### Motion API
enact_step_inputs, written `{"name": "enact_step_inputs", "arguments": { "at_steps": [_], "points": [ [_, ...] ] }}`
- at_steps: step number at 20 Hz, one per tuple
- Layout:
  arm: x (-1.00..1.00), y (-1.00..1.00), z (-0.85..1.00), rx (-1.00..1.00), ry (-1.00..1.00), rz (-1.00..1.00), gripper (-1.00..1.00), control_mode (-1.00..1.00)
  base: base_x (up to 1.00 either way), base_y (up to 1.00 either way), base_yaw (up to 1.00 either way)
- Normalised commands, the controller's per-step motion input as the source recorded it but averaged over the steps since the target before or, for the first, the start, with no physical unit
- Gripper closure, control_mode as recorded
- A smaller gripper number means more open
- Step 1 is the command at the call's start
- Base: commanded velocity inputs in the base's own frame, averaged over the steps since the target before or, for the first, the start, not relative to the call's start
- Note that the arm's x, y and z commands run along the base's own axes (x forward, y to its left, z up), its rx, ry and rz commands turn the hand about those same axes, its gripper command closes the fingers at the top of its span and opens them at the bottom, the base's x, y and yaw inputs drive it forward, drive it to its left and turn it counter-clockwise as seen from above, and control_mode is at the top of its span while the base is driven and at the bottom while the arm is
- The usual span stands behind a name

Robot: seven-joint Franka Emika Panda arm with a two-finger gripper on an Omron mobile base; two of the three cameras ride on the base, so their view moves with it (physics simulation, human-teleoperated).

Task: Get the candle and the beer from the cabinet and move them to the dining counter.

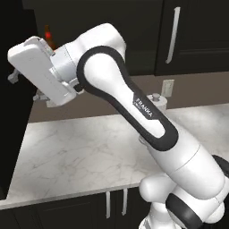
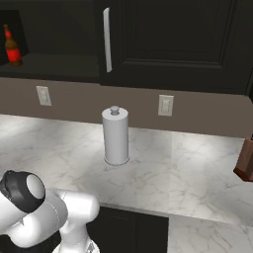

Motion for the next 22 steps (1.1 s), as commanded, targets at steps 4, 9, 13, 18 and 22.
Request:
{"name": "enact_step_inputs", "arguments": {
  "at_steps": [4,9,13,18,22],
  "points": [
    [-0.20,-0.45,0.00,-0.07,-0.19,-0.09,-1.00,-1.00,0.00,0.00,0.00],
    [-0.27,-0.67,0.00,0.00,-0.14,-0.02,-1.00,-1.00,0.00,0.00,0.00],
    [-0.24,-0.75,0.00,0.00,-0.10,-0.02,-1.00,-1.00,0.00,0.00,0.00],
    [-0.17,-0.75,0.00,0.00,-0.15,0.00,-1.00,-1.00,0.00,0.00,0.00],
    [-0.09,-0.72,0.00,0.00,-0.15,0.00,-1.00,-1.00,0.00,0.00,0.00]
  ]
}}
